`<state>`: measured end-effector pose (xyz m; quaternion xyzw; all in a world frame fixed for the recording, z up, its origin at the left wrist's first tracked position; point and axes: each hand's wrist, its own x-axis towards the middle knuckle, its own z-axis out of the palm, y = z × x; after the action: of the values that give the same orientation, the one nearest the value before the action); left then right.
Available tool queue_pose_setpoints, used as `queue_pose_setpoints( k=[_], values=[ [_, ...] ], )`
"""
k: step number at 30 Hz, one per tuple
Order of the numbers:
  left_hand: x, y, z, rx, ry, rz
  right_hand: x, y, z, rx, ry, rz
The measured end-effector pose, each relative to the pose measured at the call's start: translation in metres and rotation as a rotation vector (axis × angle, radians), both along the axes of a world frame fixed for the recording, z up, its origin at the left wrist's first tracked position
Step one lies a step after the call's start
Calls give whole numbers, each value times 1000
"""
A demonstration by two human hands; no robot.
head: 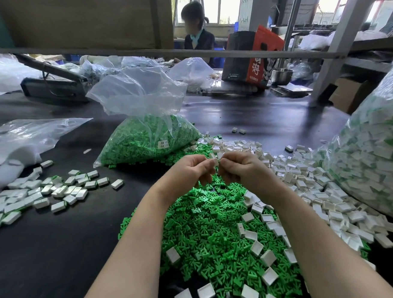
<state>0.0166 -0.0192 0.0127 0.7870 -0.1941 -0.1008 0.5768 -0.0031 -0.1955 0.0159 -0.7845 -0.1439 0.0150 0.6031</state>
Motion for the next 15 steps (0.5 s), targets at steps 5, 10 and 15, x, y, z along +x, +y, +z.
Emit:
queue_pose_setpoints(
  k=[5, 10, 15],
  values=[
    [-5, -6, 2, 13, -8, -52, -1, 2, 0, 34, 63, 45],
    [-10, -9, 5, -16, 14, -97, -2, -3, -3, 24, 152, 101],
    [-10, -7, 4, -70, 63, -126, -1, -4, -6, 123, 212, 133]
  ],
)
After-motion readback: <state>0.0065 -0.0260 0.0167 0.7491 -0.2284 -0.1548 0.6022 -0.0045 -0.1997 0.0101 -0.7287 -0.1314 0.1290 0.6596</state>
